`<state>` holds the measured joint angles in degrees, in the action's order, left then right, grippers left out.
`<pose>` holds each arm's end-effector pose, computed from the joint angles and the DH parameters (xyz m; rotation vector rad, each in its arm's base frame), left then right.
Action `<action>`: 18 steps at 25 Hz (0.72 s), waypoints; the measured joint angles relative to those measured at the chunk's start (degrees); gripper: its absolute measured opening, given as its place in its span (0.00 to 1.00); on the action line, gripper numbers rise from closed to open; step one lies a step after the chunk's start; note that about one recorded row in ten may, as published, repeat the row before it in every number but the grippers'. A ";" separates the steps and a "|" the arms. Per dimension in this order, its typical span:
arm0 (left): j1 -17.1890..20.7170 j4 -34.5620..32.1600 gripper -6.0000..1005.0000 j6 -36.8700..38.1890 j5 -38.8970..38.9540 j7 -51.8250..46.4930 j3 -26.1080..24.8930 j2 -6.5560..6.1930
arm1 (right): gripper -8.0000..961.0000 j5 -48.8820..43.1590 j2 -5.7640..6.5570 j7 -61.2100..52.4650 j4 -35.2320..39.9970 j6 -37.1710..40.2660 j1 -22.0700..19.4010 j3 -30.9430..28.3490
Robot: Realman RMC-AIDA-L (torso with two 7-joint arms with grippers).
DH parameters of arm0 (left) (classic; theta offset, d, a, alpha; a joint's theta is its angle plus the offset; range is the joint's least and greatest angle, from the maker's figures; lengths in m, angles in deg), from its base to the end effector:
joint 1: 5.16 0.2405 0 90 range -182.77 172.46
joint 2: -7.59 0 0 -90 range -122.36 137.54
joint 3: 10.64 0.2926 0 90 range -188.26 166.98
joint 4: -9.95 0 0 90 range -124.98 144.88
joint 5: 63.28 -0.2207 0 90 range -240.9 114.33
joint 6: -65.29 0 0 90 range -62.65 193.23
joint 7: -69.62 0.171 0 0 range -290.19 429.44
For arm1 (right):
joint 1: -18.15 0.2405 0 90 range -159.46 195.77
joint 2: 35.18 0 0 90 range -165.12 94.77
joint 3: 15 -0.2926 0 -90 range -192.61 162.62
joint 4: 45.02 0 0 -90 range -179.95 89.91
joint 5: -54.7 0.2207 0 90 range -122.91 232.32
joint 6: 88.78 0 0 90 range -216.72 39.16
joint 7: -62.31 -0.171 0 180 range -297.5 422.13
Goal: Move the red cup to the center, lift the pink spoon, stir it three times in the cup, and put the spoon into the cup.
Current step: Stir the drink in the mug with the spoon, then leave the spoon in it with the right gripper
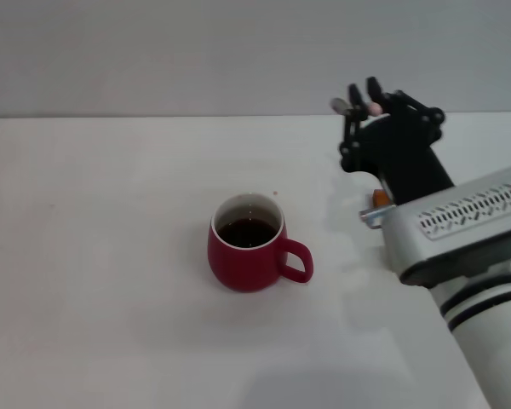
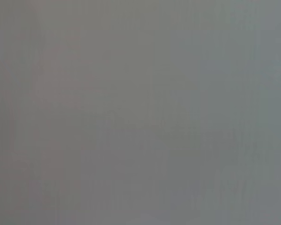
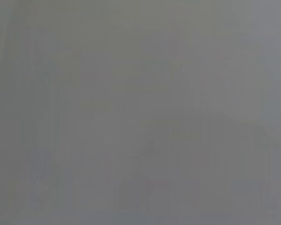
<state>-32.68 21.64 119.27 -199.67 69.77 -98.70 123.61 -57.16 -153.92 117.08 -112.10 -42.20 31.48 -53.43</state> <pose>-0.4258 0.4094 0.0637 -1.1008 -0.7032 -0.5342 0.1704 0.3437 -0.1066 -1.7455 0.2464 0.6381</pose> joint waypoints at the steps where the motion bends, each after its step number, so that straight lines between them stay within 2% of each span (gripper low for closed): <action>1: 0.00 0.00 0.82 0.00 0.00 0.00 0.00 0.00 | 0.15 0.00 0.00 0.74 -1.24 -1.53 -0.34 -0.38; 2: 0.00 -0.02 0.82 -0.02 0.04 0.00 0.00 0.00 | 0.15 0.00 0.03 2.38 -3.93 -4.92 -1.13 -1.31; 9: 0.01 -0.43 0.82 -0.05 0.07 0.02 -0.11 -0.11 | 0.15 -0.14 0.01 6.85 -12.85 -15.87 -4.20 -3.92; 18: 0.10 -0.44 0.82 -0.11 0.07 0.03 -0.70 -0.18 | 0.15 0.07 -0.08 7.81 -18.05 -26.45 -5.94 -7.12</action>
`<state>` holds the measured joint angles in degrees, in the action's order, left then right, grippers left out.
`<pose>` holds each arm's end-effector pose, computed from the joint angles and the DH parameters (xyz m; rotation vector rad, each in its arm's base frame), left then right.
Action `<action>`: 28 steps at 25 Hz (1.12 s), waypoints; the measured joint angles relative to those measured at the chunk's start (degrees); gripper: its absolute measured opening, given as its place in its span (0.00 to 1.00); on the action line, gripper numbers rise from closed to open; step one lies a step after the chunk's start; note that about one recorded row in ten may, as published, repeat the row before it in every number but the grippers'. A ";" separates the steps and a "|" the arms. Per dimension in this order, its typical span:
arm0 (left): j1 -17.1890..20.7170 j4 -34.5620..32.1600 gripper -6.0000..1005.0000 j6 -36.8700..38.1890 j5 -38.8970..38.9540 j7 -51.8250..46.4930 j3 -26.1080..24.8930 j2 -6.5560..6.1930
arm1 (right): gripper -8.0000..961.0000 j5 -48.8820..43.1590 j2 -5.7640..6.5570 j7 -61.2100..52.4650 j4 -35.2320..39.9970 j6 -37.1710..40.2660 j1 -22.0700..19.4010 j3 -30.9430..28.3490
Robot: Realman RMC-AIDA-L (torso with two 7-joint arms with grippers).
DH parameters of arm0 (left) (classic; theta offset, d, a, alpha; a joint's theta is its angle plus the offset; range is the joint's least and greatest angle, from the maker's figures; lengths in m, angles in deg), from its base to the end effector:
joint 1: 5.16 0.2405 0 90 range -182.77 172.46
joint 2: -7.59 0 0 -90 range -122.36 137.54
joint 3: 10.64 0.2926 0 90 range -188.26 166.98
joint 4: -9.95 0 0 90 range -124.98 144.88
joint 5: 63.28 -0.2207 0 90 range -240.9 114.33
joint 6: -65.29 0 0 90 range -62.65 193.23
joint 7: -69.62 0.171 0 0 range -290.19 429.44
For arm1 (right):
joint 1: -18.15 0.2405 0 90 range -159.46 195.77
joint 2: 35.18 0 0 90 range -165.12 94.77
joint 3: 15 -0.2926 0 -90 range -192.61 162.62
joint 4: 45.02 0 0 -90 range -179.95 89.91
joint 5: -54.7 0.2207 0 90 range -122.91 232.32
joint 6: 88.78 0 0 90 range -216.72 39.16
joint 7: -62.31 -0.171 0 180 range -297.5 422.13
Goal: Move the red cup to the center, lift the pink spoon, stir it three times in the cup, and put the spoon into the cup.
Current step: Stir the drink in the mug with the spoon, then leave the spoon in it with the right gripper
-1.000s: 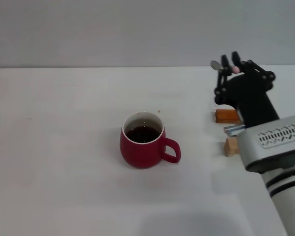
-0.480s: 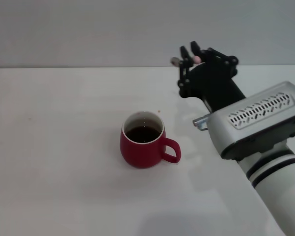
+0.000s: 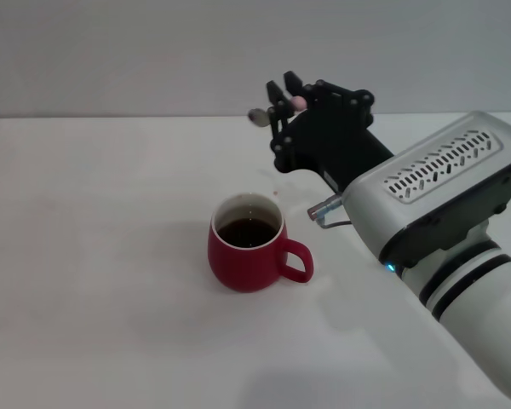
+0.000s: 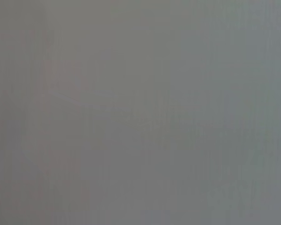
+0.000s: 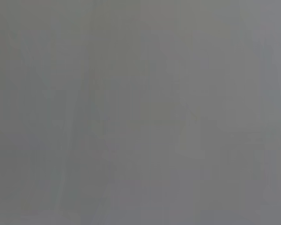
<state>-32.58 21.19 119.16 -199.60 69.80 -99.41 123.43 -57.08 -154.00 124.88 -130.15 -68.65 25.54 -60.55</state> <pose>-0.4308 0.4067 0.0667 -1.0868 -0.7102 -0.5237 0.1143 0.3282 -0.1057 -1.9858 0.2553 0.6950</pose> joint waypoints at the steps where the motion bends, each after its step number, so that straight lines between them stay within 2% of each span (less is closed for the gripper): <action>1: 0.00 0.00 0.82 0.00 0.00 0.00 0.00 -0.01 | 0.15 0.00 0.00 0.01 -0.84 -2.56 -0.36 -0.70; 13: -0.05 -0.09 0.82 -0.08 -0.10 0.06 0.00 0.01 | 0.15 0.05 -0.09 -0.26 -2.69 -12.77 -0.71 -3.53; 28: -0.18 -0.09 0.82 -0.08 0.00 0.09 0.00 0.21 | 0.15 -1.21 -0.08 -0.56 -7.31 -21.57 -4.84 -6.27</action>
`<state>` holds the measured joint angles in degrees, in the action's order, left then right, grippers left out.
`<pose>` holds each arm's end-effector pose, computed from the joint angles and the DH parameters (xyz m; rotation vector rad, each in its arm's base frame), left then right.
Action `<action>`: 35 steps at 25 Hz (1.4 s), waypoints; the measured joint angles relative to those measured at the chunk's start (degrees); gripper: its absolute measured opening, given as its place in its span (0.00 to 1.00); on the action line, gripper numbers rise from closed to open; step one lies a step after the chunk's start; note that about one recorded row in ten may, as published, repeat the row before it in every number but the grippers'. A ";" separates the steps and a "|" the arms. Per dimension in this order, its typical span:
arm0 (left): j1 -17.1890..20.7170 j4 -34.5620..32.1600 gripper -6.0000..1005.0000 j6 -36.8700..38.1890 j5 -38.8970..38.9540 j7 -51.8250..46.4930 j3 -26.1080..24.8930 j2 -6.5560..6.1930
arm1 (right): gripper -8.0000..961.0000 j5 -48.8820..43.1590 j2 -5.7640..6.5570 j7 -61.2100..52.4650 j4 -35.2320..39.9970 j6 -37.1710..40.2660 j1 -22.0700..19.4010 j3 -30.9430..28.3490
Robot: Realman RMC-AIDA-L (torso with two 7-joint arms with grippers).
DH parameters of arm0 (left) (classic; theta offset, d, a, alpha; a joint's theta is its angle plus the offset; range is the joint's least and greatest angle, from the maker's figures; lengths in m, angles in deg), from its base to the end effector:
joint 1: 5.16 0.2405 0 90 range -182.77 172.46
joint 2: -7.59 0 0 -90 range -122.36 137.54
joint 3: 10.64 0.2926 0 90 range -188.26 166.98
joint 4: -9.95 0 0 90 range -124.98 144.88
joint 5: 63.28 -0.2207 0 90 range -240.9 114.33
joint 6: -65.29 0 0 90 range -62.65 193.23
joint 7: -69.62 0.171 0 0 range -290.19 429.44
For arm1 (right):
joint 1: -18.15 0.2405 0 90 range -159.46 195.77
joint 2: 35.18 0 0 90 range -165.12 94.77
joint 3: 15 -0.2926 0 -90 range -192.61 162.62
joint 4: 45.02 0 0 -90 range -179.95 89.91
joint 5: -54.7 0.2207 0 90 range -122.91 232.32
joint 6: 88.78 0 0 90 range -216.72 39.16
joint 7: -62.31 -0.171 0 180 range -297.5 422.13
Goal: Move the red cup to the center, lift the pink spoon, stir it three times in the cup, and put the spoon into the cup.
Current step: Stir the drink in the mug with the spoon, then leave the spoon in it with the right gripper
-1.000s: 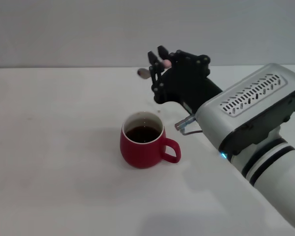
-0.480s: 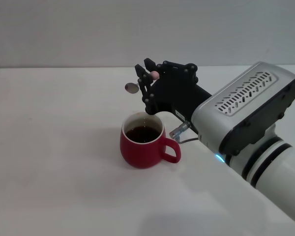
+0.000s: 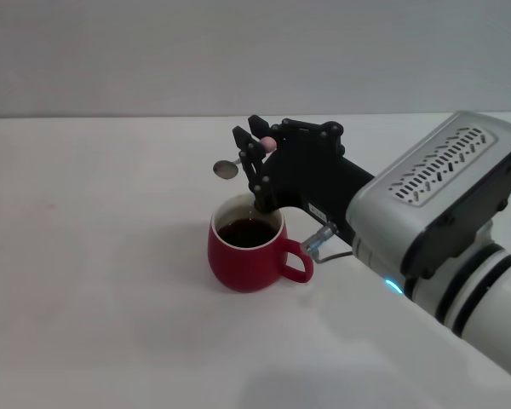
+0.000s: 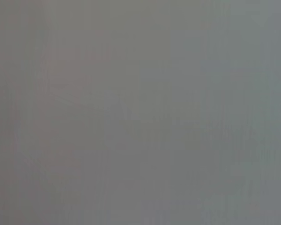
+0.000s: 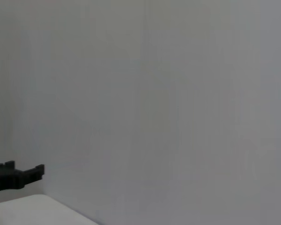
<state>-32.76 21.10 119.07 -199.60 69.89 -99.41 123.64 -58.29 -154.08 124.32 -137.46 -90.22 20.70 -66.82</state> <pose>-0.4296 0.4075 0.0643 -1.0901 -0.7131 -0.5240 0.1109 0.3104 -0.1082 -2.2022 0.2985 0.6751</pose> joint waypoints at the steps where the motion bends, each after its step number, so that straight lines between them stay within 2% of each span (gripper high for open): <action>1: 0.00 0.00 0.82 0.00 0.00 0.00 0.00 0.03 | 0.15 -0.65 -0.06 -0.11 -1.20 -1.95 -0.97 -0.60; 7: 0.07 0.04 0.82 0.00 0.00 0.00 0.00 0.07 | 0.15 -3.09 -0.02 -1.90 -4.37 -6.01 -3.24 -1.69; 8: 0.09 0.08 0.82 0.00 0.00 0.00 0.00 0.11 | 0.15 -4.65 -0.03 -3.34 -5.06 -7.04 -3.54 -2.07; 9: 0.12 0.10 0.82 0.00 -0.01 0.00 0.00 0.14 | 0.15 -10.28 -0.05 -8.76 -7.00 -9.75 -3.95 -3.10; 10: 0.12 0.10 0.82 0.00 -0.01 0.00 0.00 0.14 | 0.15 -10.28 -0.05 -8.76 -7.00 -9.75 -3.95 -3.10; 11: 0.14 0.13 0.82 0.00 0.00 0.00 0.00 0.15 | 0.15 -16.08 -0.01 -14.39 -8.43 -11.49 -3.97 -3.66; 16: 0.04 0.09 0.82 0.00 0.00 0.00 0.00 0.30 | 0.15 -23.50 0.05 -20.07 -10.60 -14.87 -3.96 -4.78; 25: -0.01 0.13 0.82 0.01 0.00 0.00 0.00 0.62 | 0.15 -24.04 -0.11 -22.12 -14.30 -23.43 -3.22 -9.21; 31: -0.14 0.23 0.82 0.00 -0.01 -0.01 0.00 0.85 | 0.15 -24.79 0.00 -25.12 -14.76 -30.55 0.57 -13.53; 35: -0.18 0.30 0.82 0.00 0.00 0.00 0.00 0.91 | 0.15 -24.82 -0.06 -25.33 -13.79 -32.39 2.05 -14.41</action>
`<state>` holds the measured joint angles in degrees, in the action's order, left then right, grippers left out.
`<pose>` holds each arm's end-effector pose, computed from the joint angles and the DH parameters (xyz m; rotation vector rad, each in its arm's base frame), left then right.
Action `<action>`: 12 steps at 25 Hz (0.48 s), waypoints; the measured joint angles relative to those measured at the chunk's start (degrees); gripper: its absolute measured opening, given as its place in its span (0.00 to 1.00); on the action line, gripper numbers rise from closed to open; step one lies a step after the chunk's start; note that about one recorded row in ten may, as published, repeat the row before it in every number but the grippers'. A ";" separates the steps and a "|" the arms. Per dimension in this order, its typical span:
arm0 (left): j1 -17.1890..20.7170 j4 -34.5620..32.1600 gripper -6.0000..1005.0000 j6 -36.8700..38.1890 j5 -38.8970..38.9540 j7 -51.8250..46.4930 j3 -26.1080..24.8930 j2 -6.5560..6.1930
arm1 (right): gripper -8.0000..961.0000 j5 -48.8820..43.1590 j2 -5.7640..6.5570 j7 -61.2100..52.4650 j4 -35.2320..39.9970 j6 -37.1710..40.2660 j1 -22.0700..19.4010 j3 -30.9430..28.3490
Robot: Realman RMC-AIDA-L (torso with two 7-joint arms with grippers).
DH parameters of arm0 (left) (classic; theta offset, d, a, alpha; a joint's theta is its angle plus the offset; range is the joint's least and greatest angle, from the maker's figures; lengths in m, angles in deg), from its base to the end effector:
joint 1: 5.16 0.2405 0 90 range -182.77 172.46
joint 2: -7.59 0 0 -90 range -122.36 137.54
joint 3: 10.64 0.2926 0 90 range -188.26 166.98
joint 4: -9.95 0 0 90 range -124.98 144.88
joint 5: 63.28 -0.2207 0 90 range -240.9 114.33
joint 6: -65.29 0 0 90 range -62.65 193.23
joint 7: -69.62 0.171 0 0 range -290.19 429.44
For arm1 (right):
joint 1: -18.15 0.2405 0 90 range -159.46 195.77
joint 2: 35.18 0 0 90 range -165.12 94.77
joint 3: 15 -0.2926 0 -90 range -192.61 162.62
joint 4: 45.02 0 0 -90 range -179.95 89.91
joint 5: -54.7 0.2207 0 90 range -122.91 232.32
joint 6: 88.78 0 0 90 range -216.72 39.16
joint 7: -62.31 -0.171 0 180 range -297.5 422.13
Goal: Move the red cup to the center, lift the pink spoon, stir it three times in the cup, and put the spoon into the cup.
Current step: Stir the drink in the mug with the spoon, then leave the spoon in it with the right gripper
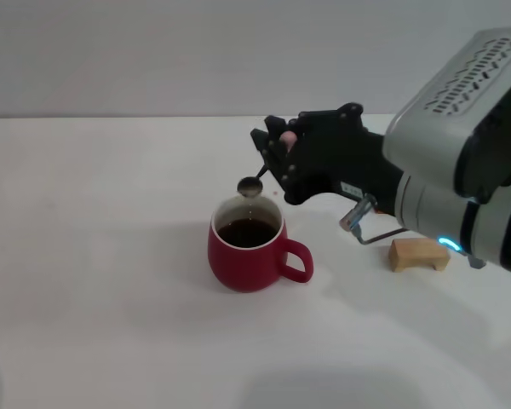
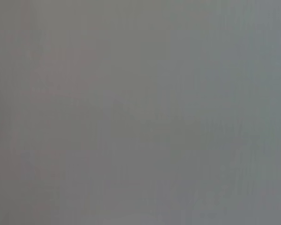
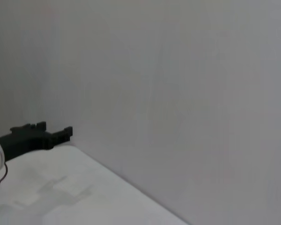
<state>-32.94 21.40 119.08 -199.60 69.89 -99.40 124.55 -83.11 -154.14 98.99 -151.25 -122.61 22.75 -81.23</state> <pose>-0.4243 0.4085 0.0557 -1.0954 -0.7240 -0.5379 0.1011 0.3202 -0.0659 -2.3795 0.3106 0.4781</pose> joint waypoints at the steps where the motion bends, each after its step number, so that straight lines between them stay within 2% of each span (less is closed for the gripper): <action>1: 0.00 0.10 0.82 0.00 0.00 0.00 -0.03 0.05 | 0.15 0.00 -0.02 -0.31 0.68 -0.68 1.05 -0.21; 12: -0.01 0.31 0.82 0.13 0.00 0.00 -0.09 0.22 | 0.15 0.15 0.01 -1.96 4.99 -4.86 6.54 -2.36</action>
<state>-32.95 21.71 119.21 -199.60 69.89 -99.50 124.77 -82.96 -154.12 97.03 -146.26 -127.47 29.29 -83.59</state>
